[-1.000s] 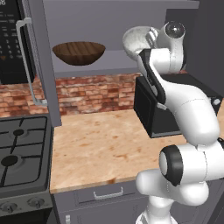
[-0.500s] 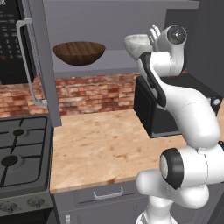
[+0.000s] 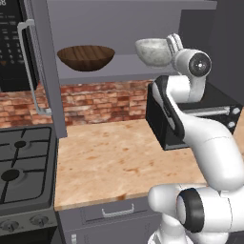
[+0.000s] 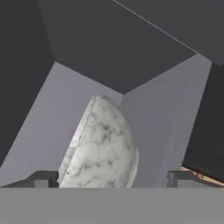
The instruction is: Open the cabinet. Pick the bowls from the counter and place them in the cabinet. Then close the cabinet.
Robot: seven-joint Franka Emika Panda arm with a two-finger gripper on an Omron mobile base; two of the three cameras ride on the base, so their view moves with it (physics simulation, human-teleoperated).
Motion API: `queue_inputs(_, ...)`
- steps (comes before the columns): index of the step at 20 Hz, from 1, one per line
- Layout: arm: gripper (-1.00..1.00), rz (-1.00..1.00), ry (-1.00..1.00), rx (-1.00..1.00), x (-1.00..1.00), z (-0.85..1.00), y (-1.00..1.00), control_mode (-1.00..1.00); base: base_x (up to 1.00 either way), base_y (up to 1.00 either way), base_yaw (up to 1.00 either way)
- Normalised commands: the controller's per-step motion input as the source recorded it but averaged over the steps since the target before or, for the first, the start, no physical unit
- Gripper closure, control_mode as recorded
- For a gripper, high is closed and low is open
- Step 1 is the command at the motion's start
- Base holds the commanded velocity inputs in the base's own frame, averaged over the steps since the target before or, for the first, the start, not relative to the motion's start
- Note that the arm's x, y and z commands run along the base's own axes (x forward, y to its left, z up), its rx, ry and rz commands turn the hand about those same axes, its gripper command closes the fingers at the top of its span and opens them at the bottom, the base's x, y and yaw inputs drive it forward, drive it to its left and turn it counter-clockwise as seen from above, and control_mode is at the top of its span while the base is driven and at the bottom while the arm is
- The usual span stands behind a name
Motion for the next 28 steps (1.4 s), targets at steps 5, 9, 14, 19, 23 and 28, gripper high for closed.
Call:
queue_inputs(5, -1.00, 0.02, -0.04, -0.03, -0.70, 0.12, 0.00, -1.00, 0.00, 0.00, 0.00)
queue_inputs(9, -1.00, 0.06, 0.07, -0.02, -0.64, 0.30, 0.07, -1.00, 0.00, 0.00, 0.00)
queue_inputs(14, -1.00, 0.04, 0.15, 0.00, -0.51, 0.41, 0.07, -1.00, 0.00, 0.00, 0.00)
queue_inputs(19, -1.00, 0.00, 0.20, 0.00, -0.58, 0.32, 0.00, -1.00, 0.00, 0.00, 0.00)
queue_inputs(23, -1.00, 0.00, 0.08, 0.00, -0.70, 0.02, 0.00, -1.00, 0.00, 0.00, 0.00)
queue_inputs(28, -1.00, 0.00, 0.00, 0.00, -0.79, 0.00, 0.00, -1.00, 0.00, 0.00, 0.00)
